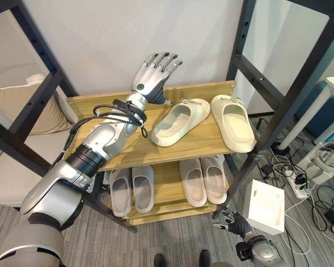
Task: Arrange the slippers neatly on the shoe rack.
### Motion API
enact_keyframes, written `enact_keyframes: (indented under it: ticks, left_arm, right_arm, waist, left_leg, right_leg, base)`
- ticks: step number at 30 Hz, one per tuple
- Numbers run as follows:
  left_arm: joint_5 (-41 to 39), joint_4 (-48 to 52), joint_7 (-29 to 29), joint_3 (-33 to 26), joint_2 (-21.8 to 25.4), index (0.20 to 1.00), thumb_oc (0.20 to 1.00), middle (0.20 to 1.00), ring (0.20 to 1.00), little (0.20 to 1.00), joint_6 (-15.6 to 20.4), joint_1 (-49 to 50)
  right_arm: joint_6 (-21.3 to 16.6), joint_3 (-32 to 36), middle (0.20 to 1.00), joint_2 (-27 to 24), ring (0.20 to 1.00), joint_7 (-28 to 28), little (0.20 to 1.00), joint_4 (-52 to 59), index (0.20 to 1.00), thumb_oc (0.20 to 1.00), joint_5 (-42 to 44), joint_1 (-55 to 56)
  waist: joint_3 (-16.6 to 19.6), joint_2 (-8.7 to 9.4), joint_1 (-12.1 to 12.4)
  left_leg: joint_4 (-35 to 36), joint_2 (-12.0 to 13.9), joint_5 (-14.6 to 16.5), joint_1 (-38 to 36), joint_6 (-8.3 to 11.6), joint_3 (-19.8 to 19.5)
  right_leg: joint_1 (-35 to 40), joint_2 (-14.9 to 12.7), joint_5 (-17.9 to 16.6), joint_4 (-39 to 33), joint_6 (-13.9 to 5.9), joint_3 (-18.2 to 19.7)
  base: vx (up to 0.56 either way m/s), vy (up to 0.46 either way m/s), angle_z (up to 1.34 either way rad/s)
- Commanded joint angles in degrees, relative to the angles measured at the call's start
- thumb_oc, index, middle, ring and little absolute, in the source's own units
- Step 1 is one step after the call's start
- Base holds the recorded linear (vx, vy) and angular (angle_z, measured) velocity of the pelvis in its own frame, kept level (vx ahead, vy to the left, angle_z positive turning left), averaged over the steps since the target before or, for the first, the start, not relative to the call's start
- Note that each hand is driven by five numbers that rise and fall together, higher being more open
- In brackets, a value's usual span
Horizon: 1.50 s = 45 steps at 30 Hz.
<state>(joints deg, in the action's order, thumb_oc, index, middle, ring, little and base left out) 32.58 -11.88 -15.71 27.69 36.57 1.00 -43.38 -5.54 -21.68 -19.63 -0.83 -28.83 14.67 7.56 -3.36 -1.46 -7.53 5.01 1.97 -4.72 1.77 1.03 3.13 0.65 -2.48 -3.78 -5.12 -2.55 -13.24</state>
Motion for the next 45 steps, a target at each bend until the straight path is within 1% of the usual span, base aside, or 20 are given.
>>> enact_keyframes:
  ticks: [1,2,3,4,5,6,7,8,10,11,12,15,21,24,27,28,33,41,43,45]
  left_arm:
    - [-13.79,-3.72,0.79,-3.63,-0.14,1.000,1.000,1.000,1.000,1.000,3.77,-1.94]
    - [-19.93,-3.57,1.99,-4.93,-1.79,1.000,1.000,1.000,1.000,1.000,5.00,1.10]
    - [-29.32,-2.60,4.36,-6.61,-3.77,1.000,1.000,1.000,1.000,1.000,6.45,5.82]
    - [-29.34,-2.57,4.38,-6.63,-3.75,1.000,1.000,1.000,1.000,1.000,6.44,5.85]
    - [-33.85,-2.59,5.29,-7.11,-4.61,1.000,1.000,1.000,1.000,1.000,7.03,8.34]
    - [-41.76,-2.74,6.91,-7.45,-5.77,1.000,1.000,1.000,1.000,1.000,7.40,11.94]
    - [-45.13,-3.24,7.62,-7.47,-6.22,1.000,1.000,1.000,1.000,1.000,7.43,13.31]
    - [-45.16,-3.24,7.63,-7.48,-6.21,1.000,1.000,1.000,1.000,1.000,7.44,13.33]
    - [-50.96,-3.74,9.39,-6.95,-6.26,1.000,1.000,1.000,1.000,1.000,6.61,15.52]
    - [-56.30,-2.15,11.36,-6.43,-5.09,1.000,1.000,1.000,1.000,1.000,5.84,17.48]
    - [-57.88,-1.50,12.11,-6.01,-4.54,1.000,1.000,1.000,1.000,1.000,5.39,18.12]
    - [-68.59,2.59,14.65,-3.98,-2.44,1.000,1.000,1.000,1.000,1.000,3.97,20.42]
    - [-80.03,9.43,16.15,0.64,-2.62,1.000,1.000,1.000,1.000,1.000,2.40,21.23]
    - [-83.97,10.53,15.03,3.16,-5.04,1.000,1.000,1.000,1.000,1.000,2.00,19.10]
    - [-84.88,10.43,14.28,4.54,-7.21,1.000,1.000,1.000,1.000,1.000,1.93,17.50]
    - [-84.79,9.88,13.73,5.40,-9.18,1.000,1.000,1.000,1.000,1.000,1.82,15.89]
    - [-83.91,8.21,13.04,6.94,-13.56,1.000,1.000,1.000,1.000,1.000,1.68,13.37]
    - [-83.34,3.17,10.69,7.05,-20.46,1.000,1.000,1.000,1.000,1.000,2.47,10.14]
    - [-83.20,3.02,10.25,6.83,-21.21,1.000,1.000,1.000,1.000,1.000,2.70,9.77]
    - [-77.12,3.91,8.80,5.30,-19.46,1.000,1.000,1.000,1.000,1.000,3.26,9.96]
  right_arm:
    - [-0.35,2.57,1.000,2.11,1.000,-0.14,1.000,1.16,1.000,1.000,-0.24,-1.69]
    - [0.07,2.74,1.000,2.33,1.000,0.13,1.000,1.18,1.000,1.000,-0.35,-1.58]
    - [0.71,3.04,1.000,2.51,1.000,0.35,1.000,1.21,1.000,1.000,-0.54,-1.50]
    - [0.71,3.03,1.000,2.51,1.000,0.35,1.000,1.22,1.000,1.000,-0.54,-1.50]
    - [0.98,3.10,1.000,2.57,1.000,0.54,1.000,1.29,1.000,1.000,-0.60,-1.40]
    - [1.50,3.29,1.000,2.56,1.000,0.59,1.000,1.35,1.000,1.000,-0.62,-1.49]
    - [1.70,3.19,1.000,2.47,1.000,0.69,1.000,1.52,1.000,1.000,-0.55,-1.49]
    - [1.71,3.18,1.000,2.46,1.000,0.70,1.000,1.53,1.000,1.000,-0.55,-1.48]
    - [2.23,3.28,1.000,1.84,1.000,1.04,1.000,1.82,1.000,1.000,-0.40,-1.77]
    - [2.65,3.31,1.000,1.26,1.000,1.34,1.000,2.52,1.000,1.000,-0.37,-1.84]
    - [2.77,3.33,1.000,1.15,1.000,1.54,1.000,2.82,1.000,1.000,-0.36,-1.63]
    - [3.74,2.92,1.000,0.42,1.000,2.40,1.000,3.59,1.000,1.000,-0.20,-1.15]
    - [4.59,1.95,1.000,0.55,1.000,2.69,1.000,3.04,1.000,1.000,-0.26,-0.62]
    - [4.79,1.31,1.000,0.87,1.000,2.46,1.000,2.71,1.000,1.000,0.11,-0.89]
    - [4.87,0.96,1.000,1.07,1.000,2.28,1.000,2.42,1.000,1.000,0.33,-1.34]
    - [4.93,0.69,1.000,1.33,1.000,2.08,1.000,2.04,1.000,1.000,0.47,-1.80]
    - [5.06,0.42,1.000,1.46,1.000,1.73,1.000,1.42,1.000,1.000,0.64,-2.29]
    - [5.03,0.14,1.000,2.03,1.000,0.99,1.000,0.49,1.000,1.000,1.17,-3.14]
    - [5.00,0.05,1.000,2.17,1.000,0.84,1.000,0.14,1.000,1.000,1.25,-3.40]
    - [4.33,0.43,1.000,2.46,1.000,0.49,1.000,0.13,1.000,1.000,1.58,-3.19]
  waist:
    - [-2.07,2.30,1.26]
    - [-2.12,2.20,1.50]
    - [-2.14,2.05,1.80]
    - [-2.03,2.07,1.74]
    - [-2.11,2.00,1.96]
    - [-2.11,1.99,2.12]
    - [-2.11,1.94,2.15]
    - [-2.09,1.94,2.13]
    - [-2.15,1.87,2.20]
    - [-2.16,1.74,2.25]
    - [-2.13,1.71,2.23]
    - [-1.85,1.54,2.22]
    - [-1.76,1.42,2.13]
    - [-1.81,1.44,1.98]
    - [-1.84,1.40,1.80]
    - [-1.85,1.42,1.60]
    - [-1.88,1.34,1.16]
    - [-1.98,1.23,0.24]
    - [-2.00,1.25,0.17]
    - [-1.99,1.36,0.55]
  left_leg:
    - [-0.01,-3.29,12.43,-5.78,-2.29,-0.51]
    - [-0.01,-3.33,12.46,-5.91,-2.32,-0.57]
    - [-0.01,-3.41,12.35,-5.93,-2.39,-0.67]
    - [-0.01,-3.45,12.27,-5.78,-2.41,-0.71]
    - [-0.01,-3.43,12.33,-5.91,-2.44,-0.73]
    - [-0.01,-3.53,12.20,-5.77,-2.51,-0.85]
    - [-0.01,-3.53,12.19,-5.76,-2.54,-0.92]
    - [-0.01,-3.53,12.19,-5.75,-2.54,-0.93]
    - [-0.01,-3.53,12.13,-5.68,-2.60,-0.99]
    - [-0.01,-3.52,12.06,-5.56,-2.61,-0.92]
    - [-0.01,-3.52,12.06,-5.49,-2.61,-0.88]
    - [-0.01,-3.50,12.02,-5.22,-2.67,-0.86]
    - [-0.01,-3.53,11.95,-5.19,-2.70,-0.88]
    - [-0.01,-3.54,11.86,-5.14,-2.75,-1.08]
    - [-0.01,-3.56,11.88,-5.11,-2.76,-1.14]
    - [-0.01,-3.60,11.89,-5.06,-2.78,-1.15]
    - [-0.01,-3.65,11.86,-5.05,-2.81,-1.07]
    - [-0.01,-3.63,11.80,-4.94,-2.75,-0.70]
    - [-0.01,-3.64,11.80,-4.86,-2.78,-0.69]
    - [-0.01,-3.63,11.82,-4.83,-2.78,-0.64]
  right_leg:
    - [3.32,0.10,10.03,0.12,-2.83,-0.95]
    - [3.46,0.09,10.04,0.12,-2.78,-0.99]
    - [3.59,-0.01,10.04,0.12,-2.72,-1.13]
    - [3.46,-0.05,10.00,0.12,-2.73,-1.17]
    - [3.61,-0.05,10.05,0.12,-2.71,-1.16]
    - [3.54,-0.15,10.04,0.12,-2.71,-1.35]
    - [3.55,-0.15,10.07,0.12,-2.68,-1.37]
    - [3.55,-0.15,10.07,0.12,-2.68,-1.37]
    - [3.57,-0.20,10.04,0.12,-2.68,-1.43]
    - [3.49,-0.25,10.00,0.12,-2.75,-1.58]
    - [3.44,-0.28,9.95,0.12,-2.79,-1.64]
    - [3.23,-0.37,9.88,0.12,-2.84,-1.52]
    - [3.21,-0.43,10.01,0.12,-2.86,-1.84]
    - [3.20,-0.44,10.06,0.12,-2.85,-1.87]
    - [3.19,-0.45,10.12,0.12,-2.86,-1.93]
    - [3.15,-0.46,10.12,0.12,-2.90,-1.89]
    - [3.09,-0.49,10.17,0.12,-2.85,-1.75]
    - [2.87,-0.53,10.22,0.12,-2.77,-1.68]
    - [2.80,-0.53,10.17,0.12,-2.77,-1.60]
    - [2.80,-0.54,10.22,0.12,-2.73,-1.71]
  base:
    - [0.00,0.025,0.13]
    - [0.00,0.027,0.17]
    - [0.00,0.027,0.11]
    - [0.00,0.024,0.05]
    - [0.00,0.000,0.00]
    - [0.00,0.000,0.00]
    - [0.00,0.000,0.00]
    - [0.00,0.013,0.03]
    - [-0.01,0.020,0.08]
    - [-0.01,0.024,0.06]
    - [0.00,0.000,0.00]
    - [0.00,0.000,0.00]
    - [0.00,0.000,0.00]
    - [0.00,0.000,0.00]
    - [0.00,0.000,0.00]
    - [0.00,0.000,0.00]
    - [0.00,0.001,-0.01]
    - [0.00,0.000,0.01]
    - [0.00,0.000,0.00]
    - [0.00,0.000,0.00]
